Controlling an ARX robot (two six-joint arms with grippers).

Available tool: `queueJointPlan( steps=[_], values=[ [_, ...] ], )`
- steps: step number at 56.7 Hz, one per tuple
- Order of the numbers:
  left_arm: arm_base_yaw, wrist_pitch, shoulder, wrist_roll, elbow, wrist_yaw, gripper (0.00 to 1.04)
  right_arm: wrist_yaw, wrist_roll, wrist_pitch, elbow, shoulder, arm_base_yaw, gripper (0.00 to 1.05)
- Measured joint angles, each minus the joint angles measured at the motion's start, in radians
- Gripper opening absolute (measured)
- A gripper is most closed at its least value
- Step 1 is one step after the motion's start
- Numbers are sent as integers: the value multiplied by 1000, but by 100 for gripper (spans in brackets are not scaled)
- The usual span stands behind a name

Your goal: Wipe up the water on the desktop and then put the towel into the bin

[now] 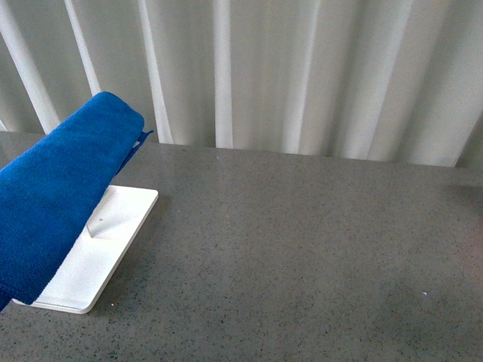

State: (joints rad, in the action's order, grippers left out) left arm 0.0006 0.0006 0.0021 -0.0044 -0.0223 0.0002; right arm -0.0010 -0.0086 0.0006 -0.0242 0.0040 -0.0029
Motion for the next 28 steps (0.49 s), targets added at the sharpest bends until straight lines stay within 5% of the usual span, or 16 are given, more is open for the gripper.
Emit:
queueJointPlan(
  steps=[12, 19, 28],
  values=[
    [0, 0, 0, 0, 0, 0, 98, 0, 0, 0, 0, 0, 0, 98],
    [111, -106, 105, -232, -39, 415, 98, -3, 0, 0, 0, 0, 0, 98],
    [11, 31, 274, -341, -98, 409, 98, 0, 0, 0, 0, 0, 1, 98]
  ],
)
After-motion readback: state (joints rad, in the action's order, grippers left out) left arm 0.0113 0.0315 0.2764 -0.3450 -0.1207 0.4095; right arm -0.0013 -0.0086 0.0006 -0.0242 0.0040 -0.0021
